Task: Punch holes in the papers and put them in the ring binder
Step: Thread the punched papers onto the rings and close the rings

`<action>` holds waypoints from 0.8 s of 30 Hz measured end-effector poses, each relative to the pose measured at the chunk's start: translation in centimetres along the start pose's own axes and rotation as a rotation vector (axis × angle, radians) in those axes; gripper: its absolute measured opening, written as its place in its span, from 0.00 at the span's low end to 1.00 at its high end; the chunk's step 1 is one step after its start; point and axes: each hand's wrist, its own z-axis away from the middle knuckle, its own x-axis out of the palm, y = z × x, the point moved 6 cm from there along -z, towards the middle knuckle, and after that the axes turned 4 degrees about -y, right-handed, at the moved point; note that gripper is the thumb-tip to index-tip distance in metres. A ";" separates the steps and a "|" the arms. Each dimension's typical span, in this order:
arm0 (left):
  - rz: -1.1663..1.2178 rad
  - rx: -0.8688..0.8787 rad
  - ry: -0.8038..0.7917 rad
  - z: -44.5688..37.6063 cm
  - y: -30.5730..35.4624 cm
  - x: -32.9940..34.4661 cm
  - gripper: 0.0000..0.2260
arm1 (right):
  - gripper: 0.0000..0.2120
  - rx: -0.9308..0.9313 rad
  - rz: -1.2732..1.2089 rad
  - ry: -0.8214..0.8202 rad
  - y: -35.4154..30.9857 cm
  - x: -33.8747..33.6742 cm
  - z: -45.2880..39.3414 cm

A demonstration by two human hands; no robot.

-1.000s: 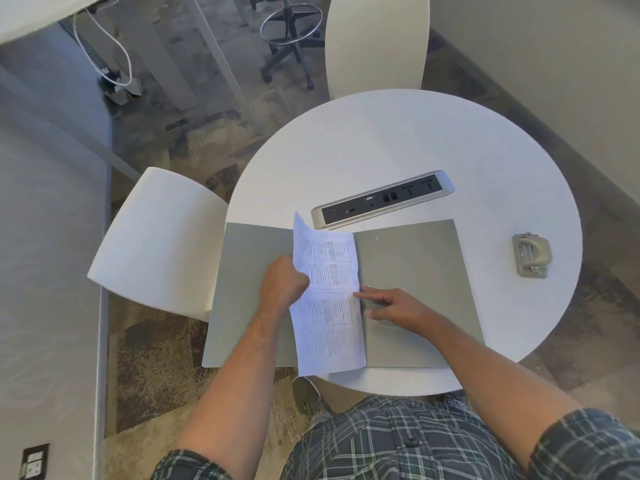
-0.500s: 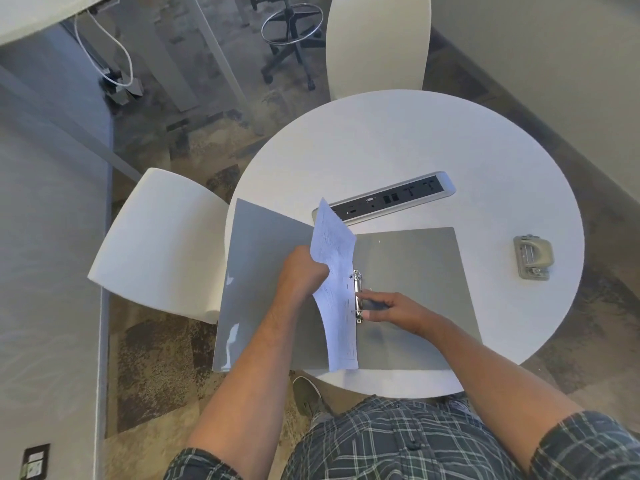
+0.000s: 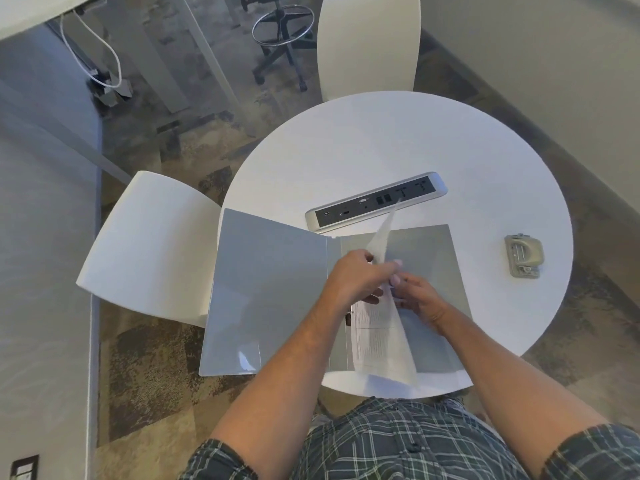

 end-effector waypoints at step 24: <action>-0.482 -0.180 0.321 -4.7 -10.4 -2.1 0.07 | 0.25 0.015 0.987 0.654 0.7 -5.1 1.0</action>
